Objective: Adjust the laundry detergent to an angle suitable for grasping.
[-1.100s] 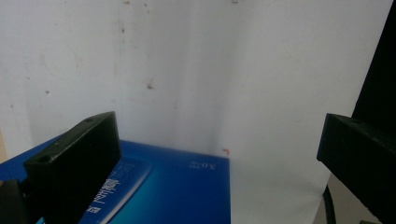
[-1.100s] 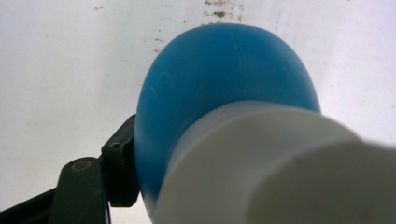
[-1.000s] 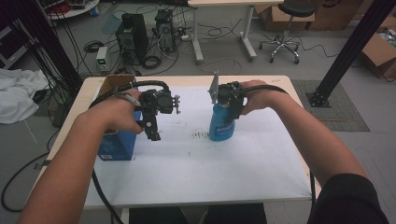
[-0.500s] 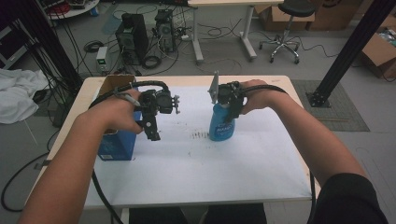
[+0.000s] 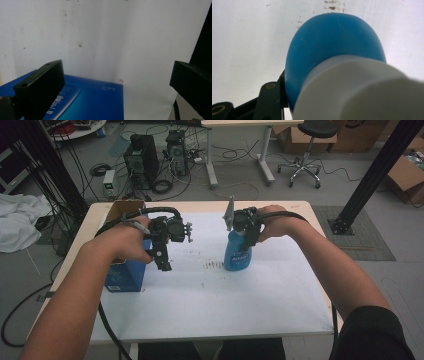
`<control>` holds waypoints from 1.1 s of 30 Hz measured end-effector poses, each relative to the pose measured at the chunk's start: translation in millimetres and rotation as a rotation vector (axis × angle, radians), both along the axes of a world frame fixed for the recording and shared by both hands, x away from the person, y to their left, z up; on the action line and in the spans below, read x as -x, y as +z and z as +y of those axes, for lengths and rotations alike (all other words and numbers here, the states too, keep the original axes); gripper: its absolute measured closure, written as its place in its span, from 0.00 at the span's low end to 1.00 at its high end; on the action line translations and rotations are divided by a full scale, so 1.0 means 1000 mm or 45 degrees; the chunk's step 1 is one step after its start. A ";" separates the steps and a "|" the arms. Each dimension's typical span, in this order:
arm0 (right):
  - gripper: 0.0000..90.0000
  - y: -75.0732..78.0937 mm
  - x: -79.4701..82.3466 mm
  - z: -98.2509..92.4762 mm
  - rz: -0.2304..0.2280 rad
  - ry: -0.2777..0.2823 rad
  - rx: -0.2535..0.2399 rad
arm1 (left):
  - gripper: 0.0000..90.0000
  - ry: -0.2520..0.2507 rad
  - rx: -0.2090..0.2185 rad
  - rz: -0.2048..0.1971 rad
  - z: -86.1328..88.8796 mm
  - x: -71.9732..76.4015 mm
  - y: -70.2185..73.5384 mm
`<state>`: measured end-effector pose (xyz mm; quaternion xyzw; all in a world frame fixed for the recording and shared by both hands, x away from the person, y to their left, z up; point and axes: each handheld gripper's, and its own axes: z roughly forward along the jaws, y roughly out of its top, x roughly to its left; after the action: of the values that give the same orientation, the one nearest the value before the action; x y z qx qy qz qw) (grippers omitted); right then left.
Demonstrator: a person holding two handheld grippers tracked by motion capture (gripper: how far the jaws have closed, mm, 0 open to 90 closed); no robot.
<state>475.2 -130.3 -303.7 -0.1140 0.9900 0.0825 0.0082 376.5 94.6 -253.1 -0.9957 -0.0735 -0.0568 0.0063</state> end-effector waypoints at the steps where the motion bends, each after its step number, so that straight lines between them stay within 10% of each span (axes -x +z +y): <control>1: 0.46 0.001 0.000 -0.001 -0.006 -0.007 0.000 | 0.00 -0.001 -0.002 -0.001 0.000 0.000 0.000; 16: 0.46 0.022 0.005 -0.013 -0.006 -0.116 -0.025 | 0.00 -0.020 -0.006 -0.017 -0.007 0.005 0.007; 33: 0.46 0.032 0.018 -0.012 -0.017 -0.439 0.016 | 0.00 -0.045 -0.007 -0.045 -0.014 0.014 0.013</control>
<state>456.8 -142.6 -271.5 0.0570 0.9953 0.0730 0.0282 362.1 80.4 -240.5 -0.9956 -0.0558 -0.0747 0.0069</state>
